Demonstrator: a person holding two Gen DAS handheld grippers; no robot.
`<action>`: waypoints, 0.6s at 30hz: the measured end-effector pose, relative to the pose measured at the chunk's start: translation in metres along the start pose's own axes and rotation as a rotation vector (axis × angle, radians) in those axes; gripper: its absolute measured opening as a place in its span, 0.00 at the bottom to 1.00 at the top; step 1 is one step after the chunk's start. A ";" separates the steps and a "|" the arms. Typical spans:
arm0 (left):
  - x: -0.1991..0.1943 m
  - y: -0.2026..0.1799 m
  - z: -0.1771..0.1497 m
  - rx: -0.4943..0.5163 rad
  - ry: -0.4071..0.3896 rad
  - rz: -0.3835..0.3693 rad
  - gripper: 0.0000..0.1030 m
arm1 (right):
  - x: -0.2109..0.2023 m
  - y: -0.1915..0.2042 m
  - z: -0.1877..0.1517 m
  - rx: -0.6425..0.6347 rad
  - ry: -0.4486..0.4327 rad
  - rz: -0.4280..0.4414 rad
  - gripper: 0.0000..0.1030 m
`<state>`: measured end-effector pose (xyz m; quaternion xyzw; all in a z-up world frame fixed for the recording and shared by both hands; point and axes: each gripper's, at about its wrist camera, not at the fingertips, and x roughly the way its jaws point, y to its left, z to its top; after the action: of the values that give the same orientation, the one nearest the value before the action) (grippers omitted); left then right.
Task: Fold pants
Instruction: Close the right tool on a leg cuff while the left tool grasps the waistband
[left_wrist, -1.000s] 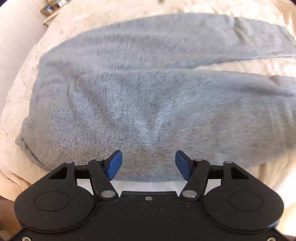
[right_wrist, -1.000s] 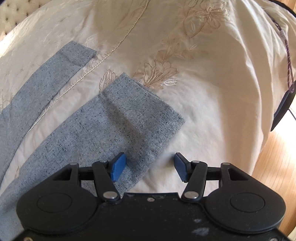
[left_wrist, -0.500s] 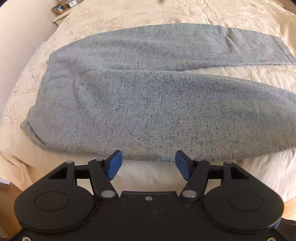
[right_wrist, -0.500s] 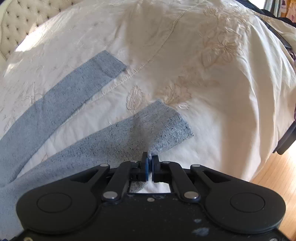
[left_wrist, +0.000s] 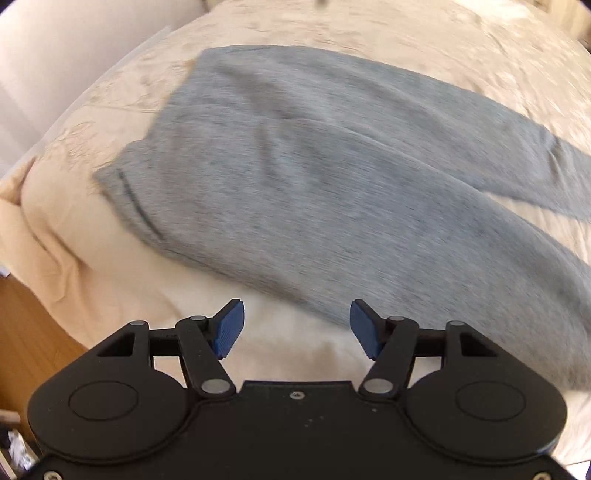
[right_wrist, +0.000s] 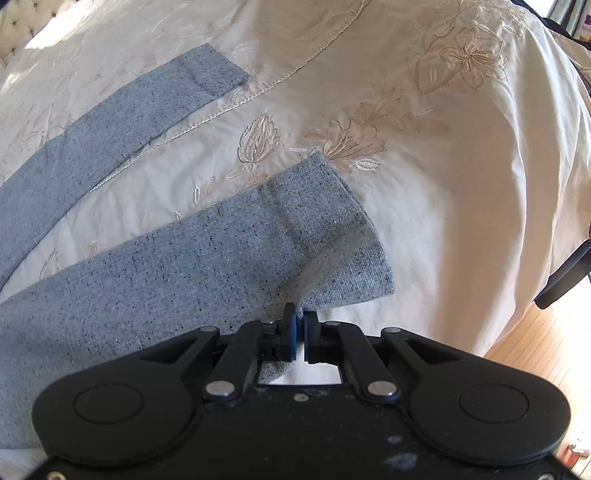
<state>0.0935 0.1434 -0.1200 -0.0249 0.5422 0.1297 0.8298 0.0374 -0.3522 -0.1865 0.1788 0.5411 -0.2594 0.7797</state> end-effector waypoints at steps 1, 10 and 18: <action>0.003 0.009 0.003 -0.018 -0.004 0.014 0.64 | -0.001 0.001 0.000 -0.006 -0.001 -0.004 0.03; 0.063 0.054 0.026 -0.074 0.080 0.051 0.65 | -0.007 0.017 -0.001 0.001 -0.015 -0.070 0.04; 0.103 0.057 0.055 -0.095 0.087 0.019 0.69 | -0.015 0.030 0.006 0.023 -0.034 -0.109 0.04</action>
<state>0.1683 0.2279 -0.1848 -0.0646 0.5711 0.1622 0.8021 0.0551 -0.3282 -0.1703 0.1535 0.5337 -0.3104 0.7715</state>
